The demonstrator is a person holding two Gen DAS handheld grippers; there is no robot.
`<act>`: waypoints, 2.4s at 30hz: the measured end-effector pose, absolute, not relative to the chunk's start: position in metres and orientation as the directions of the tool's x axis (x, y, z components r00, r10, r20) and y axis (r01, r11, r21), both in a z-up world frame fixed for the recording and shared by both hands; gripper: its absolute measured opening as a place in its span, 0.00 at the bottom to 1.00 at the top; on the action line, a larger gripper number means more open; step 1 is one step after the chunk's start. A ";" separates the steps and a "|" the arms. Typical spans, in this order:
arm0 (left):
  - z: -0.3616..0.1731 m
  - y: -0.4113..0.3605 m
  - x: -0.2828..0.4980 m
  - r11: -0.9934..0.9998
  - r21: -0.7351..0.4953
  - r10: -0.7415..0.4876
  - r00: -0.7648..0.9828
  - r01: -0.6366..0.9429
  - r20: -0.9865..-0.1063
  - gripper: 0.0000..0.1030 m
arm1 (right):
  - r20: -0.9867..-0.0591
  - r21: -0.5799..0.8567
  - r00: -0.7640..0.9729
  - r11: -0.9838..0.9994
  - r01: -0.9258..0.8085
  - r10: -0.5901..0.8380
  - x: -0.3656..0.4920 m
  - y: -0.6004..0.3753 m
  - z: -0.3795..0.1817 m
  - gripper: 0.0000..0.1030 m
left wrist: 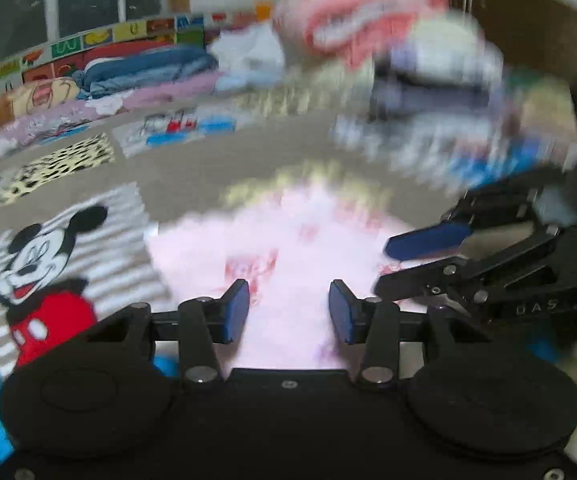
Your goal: Fold clothes
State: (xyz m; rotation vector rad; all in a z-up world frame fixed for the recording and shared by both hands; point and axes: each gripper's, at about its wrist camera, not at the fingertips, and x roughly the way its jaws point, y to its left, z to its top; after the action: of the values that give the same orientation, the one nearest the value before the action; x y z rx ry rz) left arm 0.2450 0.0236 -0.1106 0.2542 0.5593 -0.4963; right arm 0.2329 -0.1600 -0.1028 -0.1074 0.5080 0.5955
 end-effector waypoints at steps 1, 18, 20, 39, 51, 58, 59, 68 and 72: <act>-0.113 0.024 0.242 0.860 0.097 -0.373 0.747 0.501 -0.549 0.45 | -0.534 0.023 0.695 0.830 -0.557 0.481 0.236 -0.153 -0.110 0.32; -0.109 0.080 0.198 0.859 -0.506 -0.405 0.711 0.081 -0.574 0.56 | -0.463 0.661 0.696 0.737 -0.141 0.549 0.219 -0.231 -0.131 0.55; -0.115 0.083 0.203 0.821 -0.568 -0.430 0.717 0.057 -0.549 0.56 | -0.449 0.685 0.696 0.716 -0.135 0.560 0.225 -0.231 -0.136 0.56; -0.127 0.077 0.155 0.652 -0.755 -0.486 0.727 -0.070 -0.486 0.11 | -0.385 0.786 0.688 0.609 -0.105 0.615 0.210 -0.242 -0.149 0.17; -0.140 0.080 0.058 0.512 -0.840 -0.527 0.706 -0.181 -0.473 0.11 | -0.420 0.796 0.634 0.599 -0.087 0.650 0.115 -0.257 -0.152 0.17; -0.145 0.089 0.028 0.486 -0.847 -0.538 0.691 -0.215 -0.483 0.11 | -0.450 0.788 0.604 0.611 -0.078 0.658 0.075 -0.269 -0.153 0.17; -0.143 0.093 0.025 0.489 -0.844 -0.530 0.692 -0.222 -0.489 0.11 | -0.452 0.791 0.603 0.608 -0.070 0.658 0.070 -0.272 -0.153 0.17; -0.124 0.103 0.021 0.588 -0.791 -0.443 0.752 -0.168 -0.489 0.46 | -0.426 0.778 0.680 0.625 -0.060 0.596 0.043 -0.293 -0.141 0.40; -0.120 0.092 0.030 0.660 -0.744 -0.436 0.756 -0.100 -0.488 0.47 | -0.400 0.786 0.698 0.614 -0.073 0.594 0.048 -0.293 -0.143 0.49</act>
State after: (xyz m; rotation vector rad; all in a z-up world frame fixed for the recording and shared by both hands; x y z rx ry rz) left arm 0.0296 0.0925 -0.1201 -0.8432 0.7055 -0.2090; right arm 0.0479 -0.2934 -0.1433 0.8280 0.7057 0.4236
